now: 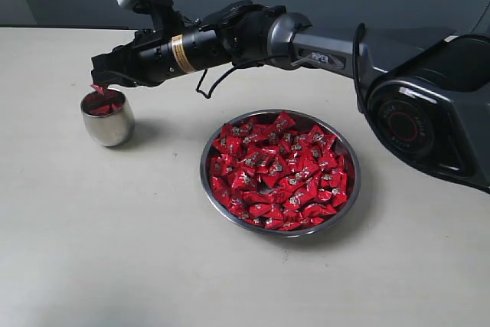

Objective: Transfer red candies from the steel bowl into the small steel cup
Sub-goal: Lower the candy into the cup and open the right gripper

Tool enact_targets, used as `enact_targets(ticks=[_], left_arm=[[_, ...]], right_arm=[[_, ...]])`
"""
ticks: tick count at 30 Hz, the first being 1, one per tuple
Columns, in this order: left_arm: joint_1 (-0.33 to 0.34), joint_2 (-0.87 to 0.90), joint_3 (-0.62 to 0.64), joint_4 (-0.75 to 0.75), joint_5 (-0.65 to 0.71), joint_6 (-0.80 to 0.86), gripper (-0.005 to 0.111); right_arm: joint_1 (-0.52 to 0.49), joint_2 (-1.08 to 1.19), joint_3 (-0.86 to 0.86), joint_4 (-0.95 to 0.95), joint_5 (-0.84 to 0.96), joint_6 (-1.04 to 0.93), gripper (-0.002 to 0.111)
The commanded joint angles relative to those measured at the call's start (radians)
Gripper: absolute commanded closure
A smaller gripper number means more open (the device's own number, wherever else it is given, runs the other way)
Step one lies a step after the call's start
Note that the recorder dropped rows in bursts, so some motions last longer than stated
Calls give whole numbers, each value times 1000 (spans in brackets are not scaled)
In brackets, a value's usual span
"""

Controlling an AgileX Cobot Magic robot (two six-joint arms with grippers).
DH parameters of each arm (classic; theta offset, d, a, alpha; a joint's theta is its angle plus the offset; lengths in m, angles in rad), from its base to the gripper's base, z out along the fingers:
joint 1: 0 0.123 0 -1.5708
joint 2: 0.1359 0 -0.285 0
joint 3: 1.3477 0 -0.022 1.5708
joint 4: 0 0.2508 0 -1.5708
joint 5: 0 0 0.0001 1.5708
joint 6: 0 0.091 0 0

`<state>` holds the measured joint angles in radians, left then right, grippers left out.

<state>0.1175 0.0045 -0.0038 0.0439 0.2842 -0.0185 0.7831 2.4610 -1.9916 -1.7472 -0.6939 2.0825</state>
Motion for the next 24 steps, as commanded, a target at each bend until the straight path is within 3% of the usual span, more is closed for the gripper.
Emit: enact_targets(ticks=[1, 24], left_arm=[[1, -4, 4, 1, 1, -1, 106], [1, -4, 4, 1, 1, -1, 106]], right_arm=[[5, 0, -8, 3, 42, 23, 109], [32, 58, -108, 3, 85, 23, 109]])
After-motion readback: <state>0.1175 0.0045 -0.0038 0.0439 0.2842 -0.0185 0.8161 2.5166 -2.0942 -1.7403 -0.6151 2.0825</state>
